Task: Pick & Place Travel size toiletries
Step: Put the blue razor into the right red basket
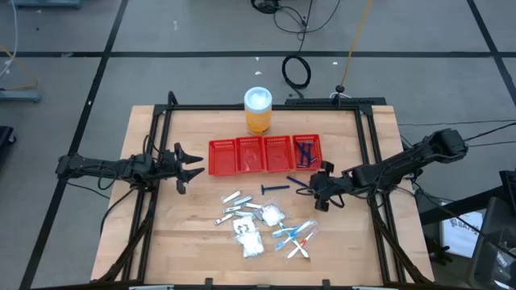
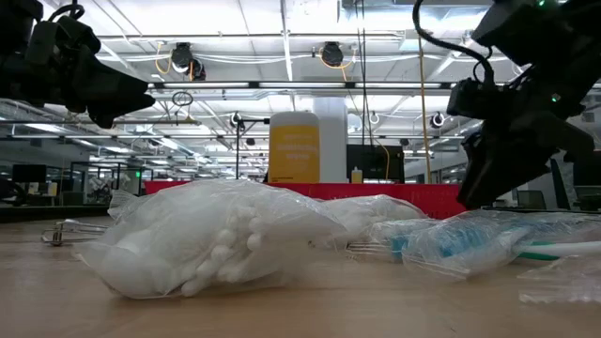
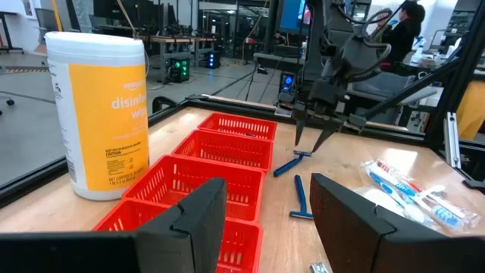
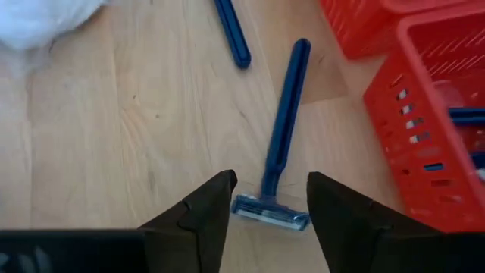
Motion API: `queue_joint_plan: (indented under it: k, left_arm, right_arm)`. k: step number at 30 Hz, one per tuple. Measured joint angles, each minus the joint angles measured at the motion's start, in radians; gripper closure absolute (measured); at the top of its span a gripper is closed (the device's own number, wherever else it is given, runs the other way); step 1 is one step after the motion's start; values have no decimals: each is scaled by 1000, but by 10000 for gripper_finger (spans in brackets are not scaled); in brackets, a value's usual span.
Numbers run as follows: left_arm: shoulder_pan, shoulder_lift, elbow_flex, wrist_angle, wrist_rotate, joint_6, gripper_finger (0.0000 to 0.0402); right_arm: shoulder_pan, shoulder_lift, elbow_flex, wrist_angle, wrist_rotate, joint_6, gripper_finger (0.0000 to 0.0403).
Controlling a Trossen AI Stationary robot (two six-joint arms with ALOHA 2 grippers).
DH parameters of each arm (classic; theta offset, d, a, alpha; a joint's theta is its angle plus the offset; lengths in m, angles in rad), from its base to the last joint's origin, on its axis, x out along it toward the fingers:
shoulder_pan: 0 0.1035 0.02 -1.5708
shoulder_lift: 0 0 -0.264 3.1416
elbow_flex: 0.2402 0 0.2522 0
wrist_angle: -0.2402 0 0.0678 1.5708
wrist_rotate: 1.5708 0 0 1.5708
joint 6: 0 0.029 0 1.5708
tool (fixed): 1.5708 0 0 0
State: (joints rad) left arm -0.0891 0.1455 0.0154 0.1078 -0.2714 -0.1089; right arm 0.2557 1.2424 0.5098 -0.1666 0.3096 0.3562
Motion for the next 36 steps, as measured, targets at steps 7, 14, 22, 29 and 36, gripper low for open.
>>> queue_joint_plan:
  k: [7,14,22,29,36]
  left_arm:
    - [0,0,0,-1,0,0,215]
    - [0,0,0,0,0,0,215]
    - [0,0,0,0,0,0,215]
    - [0,0,0,0,0,0,215]
    - [0,0,0,0,0,0,215]
  right_arm:
    - [1,43,0,6,-78,6,223]
    - [8,37,2,12,-356,77,238]
    - [57,-5,1,-4,-471,100,250]
    - [67,-19,1,11,-338,143,253]
    - [103,23,1,59,-201,205,243]
